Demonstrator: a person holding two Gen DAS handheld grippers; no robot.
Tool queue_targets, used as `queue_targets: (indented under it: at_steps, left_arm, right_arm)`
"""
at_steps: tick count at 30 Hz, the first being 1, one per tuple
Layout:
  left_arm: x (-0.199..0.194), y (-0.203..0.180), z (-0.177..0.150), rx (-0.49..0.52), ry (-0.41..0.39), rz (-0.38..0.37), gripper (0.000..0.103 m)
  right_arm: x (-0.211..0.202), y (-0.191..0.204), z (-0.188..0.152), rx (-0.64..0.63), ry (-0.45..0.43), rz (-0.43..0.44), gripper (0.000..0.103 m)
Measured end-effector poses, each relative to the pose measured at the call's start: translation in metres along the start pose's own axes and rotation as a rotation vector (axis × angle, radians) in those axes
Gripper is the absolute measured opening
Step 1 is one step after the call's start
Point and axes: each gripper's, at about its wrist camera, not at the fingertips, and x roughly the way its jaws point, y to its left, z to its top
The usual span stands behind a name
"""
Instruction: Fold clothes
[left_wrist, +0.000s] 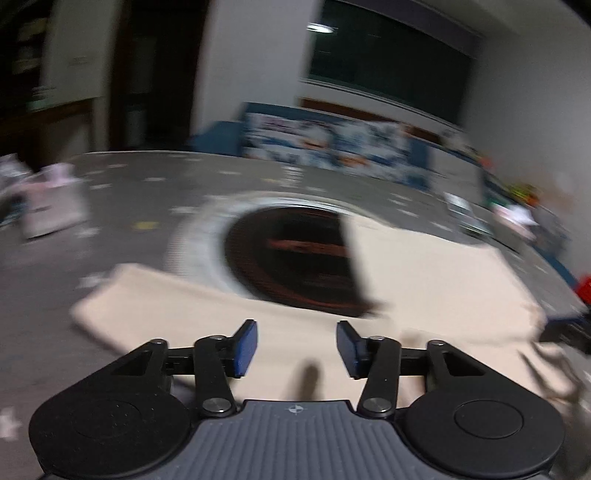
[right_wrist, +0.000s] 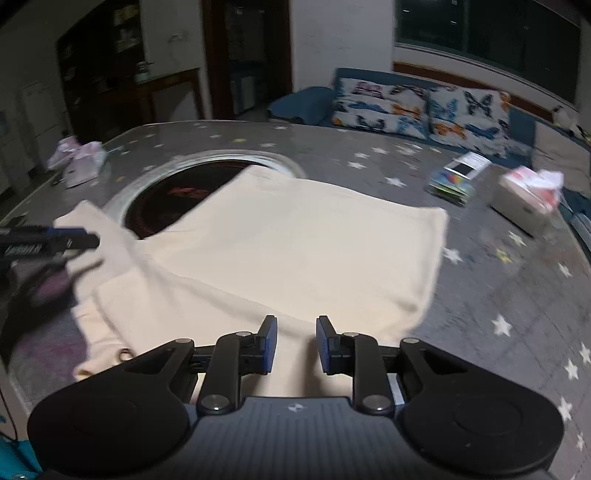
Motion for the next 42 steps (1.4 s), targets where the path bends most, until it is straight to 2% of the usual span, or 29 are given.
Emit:
queue_targets:
  at_steps: [2, 9, 12, 15, 17, 18, 20, 22, 26, 31, 35, 38, 42]
  left_arm:
    - [-0.002, 0.018, 0.002, -0.034, -0.008, 0.075, 0.057]
    - [-0.003, 0.07, 0.007, -0.133, -0.05, 0.294, 0.069]
    - [0.004, 0.086, 0.01, -0.178, -0.038, 0.336, 0.069]
    - [0.01, 0.093, 0.008, -0.191, -0.026, 0.315, 0.067]
    - [0.012, 0.095, 0.006, -0.194, -0.028, 0.301, 0.056]
    - [0.01, 0.092, 0.007, -0.193, -0.035, 0.28, 0.05]
    - [0.005, 0.087, 0.01, -0.191, -0.05, 0.235, 0.024]
    - [0.001, 0.081, 0.013, -0.189, -0.064, 0.191, 0.007]
    - [-0.013, 0.064, 0.021, -0.179, -0.106, 0.085, 0.006]
    - [-0.044, 0.006, 0.042, -0.097, -0.193, -0.154, 0.006]
    - [-0.059, -0.049, 0.048, -0.023, -0.222, -0.346, 0.006]
    - [-0.059, -0.086, 0.045, 0.03, -0.211, -0.47, 0.006]
    - [-0.044, -0.128, 0.035, 0.08, -0.137, -0.577, 0.006]
  right_arm:
    - [0.0, 0.011, 0.002, -0.029, 0.0, 0.026, 0.029]
    - [0.004, 0.041, 0.004, -0.087, 0.006, 0.078, 0.03]
    - [0.003, 0.046, 0.005, -0.094, 0.006, 0.079, 0.03]
    - [0.0, 0.046, 0.006, -0.091, 0.001, 0.074, 0.03]
    - [-0.001, 0.045, 0.005, -0.085, -0.003, 0.069, 0.03]
    - [-0.002, 0.044, 0.004, -0.082, -0.004, 0.067, 0.03]
    - [-0.004, 0.043, 0.003, -0.073, -0.008, 0.063, 0.03]
    - [-0.006, 0.04, 0.001, -0.059, -0.015, 0.058, 0.03]
    - [-0.014, 0.033, -0.004, -0.027, -0.035, 0.046, 0.03]
    - [-0.027, 0.02, -0.011, 0.014, -0.062, 0.029, 0.03]
    - [-0.037, 0.008, -0.016, 0.051, -0.083, 0.008, 0.03]
    - [-0.044, -0.002, -0.021, 0.079, -0.094, -0.012, 0.03]
    - [-0.051, -0.015, -0.026, 0.122, -0.1, -0.036, 0.03]
